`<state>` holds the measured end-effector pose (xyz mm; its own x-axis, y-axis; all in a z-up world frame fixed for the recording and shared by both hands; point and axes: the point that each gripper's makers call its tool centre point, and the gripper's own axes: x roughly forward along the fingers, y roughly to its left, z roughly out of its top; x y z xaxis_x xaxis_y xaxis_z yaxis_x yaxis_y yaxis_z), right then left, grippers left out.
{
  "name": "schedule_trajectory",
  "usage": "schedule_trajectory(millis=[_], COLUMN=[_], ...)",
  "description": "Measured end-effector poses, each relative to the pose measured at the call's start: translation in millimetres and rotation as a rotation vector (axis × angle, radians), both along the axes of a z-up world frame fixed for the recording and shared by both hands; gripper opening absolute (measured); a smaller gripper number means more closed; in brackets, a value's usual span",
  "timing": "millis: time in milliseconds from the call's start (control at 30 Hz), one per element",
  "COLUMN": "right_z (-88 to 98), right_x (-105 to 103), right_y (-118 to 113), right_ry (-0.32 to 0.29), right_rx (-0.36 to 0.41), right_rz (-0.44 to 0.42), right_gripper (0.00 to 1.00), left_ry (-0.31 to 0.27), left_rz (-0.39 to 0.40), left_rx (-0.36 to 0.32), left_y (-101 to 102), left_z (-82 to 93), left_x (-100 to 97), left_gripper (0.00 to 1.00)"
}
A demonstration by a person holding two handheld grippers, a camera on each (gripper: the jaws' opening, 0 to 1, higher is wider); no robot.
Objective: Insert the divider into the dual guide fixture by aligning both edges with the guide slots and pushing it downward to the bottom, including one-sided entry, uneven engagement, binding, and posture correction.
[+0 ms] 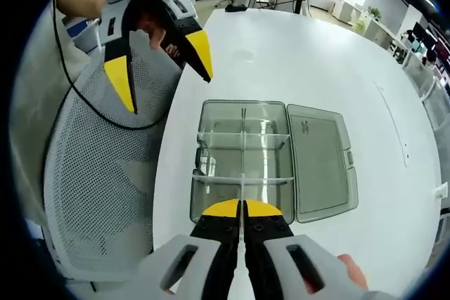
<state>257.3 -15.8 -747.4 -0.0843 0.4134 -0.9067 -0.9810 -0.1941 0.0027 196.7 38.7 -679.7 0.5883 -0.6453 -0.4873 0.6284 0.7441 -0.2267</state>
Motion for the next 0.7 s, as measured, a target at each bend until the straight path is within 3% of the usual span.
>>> schedule_trajectory(millis=[700], right_z=[-10.0], right_x=[1.2], right_y=[-0.8], right_ry=[-0.003], right_rx=[-0.034], right_rz=[0.033], right_gripper=[0.00], left_ry=[0.011], left_rz=[0.009], left_rx=[0.006], left_y=[6.4], left_z=[-5.7], left_x=[-0.6], left_gripper=[0.40])
